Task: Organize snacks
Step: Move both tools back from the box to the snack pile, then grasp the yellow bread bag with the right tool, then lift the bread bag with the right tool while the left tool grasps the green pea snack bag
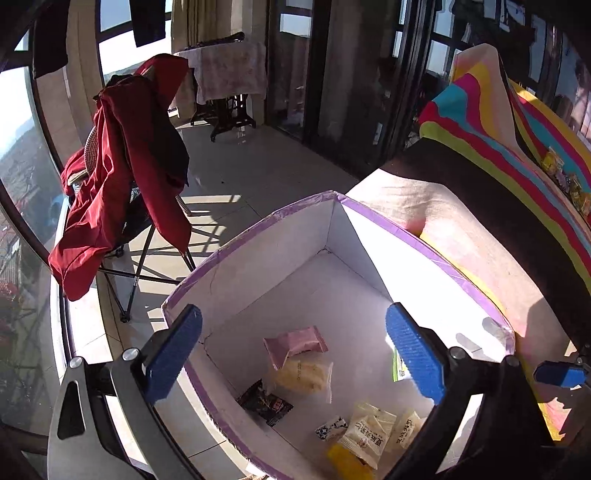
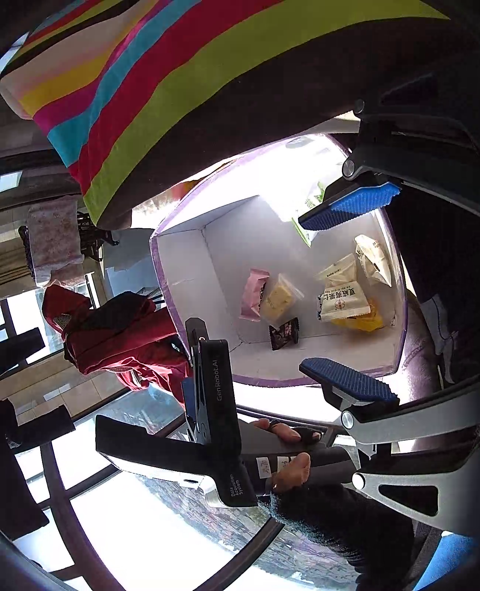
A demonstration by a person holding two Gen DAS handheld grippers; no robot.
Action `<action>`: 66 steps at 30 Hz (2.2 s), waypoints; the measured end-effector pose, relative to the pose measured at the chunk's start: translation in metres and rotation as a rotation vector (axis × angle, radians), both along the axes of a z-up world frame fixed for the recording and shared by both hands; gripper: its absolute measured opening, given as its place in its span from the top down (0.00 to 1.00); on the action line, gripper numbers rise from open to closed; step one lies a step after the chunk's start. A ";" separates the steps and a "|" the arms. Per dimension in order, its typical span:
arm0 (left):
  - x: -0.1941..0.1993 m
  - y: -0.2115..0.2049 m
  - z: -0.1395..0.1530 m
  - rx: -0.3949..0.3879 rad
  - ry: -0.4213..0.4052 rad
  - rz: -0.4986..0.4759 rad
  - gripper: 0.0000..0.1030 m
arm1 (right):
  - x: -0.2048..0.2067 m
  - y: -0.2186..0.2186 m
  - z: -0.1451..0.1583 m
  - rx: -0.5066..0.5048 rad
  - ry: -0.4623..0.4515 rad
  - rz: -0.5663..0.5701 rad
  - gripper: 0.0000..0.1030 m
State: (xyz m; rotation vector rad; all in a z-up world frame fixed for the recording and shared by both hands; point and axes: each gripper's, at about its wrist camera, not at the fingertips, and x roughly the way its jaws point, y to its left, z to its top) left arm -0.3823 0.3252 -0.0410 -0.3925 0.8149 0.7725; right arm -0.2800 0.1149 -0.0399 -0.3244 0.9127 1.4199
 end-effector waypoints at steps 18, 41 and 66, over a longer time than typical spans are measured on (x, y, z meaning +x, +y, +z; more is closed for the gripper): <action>0.254 -0.174 0.093 -0.060 -0.121 -0.736 0.02 | 0.122 -0.212 0.062 0.237 -0.129 -0.597 0.15; 0.392 -0.207 0.064 -0.311 -0.228 -0.677 0.02 | 0.409 -0.239 0.017 0.034 -0.007 -1.166 0.15; 0.393 -0.208 0.062 -0.305 -0.227 -0.674 0.02 | 0.309 -0.331 0.009 0.158 0.098 -1.144 0.65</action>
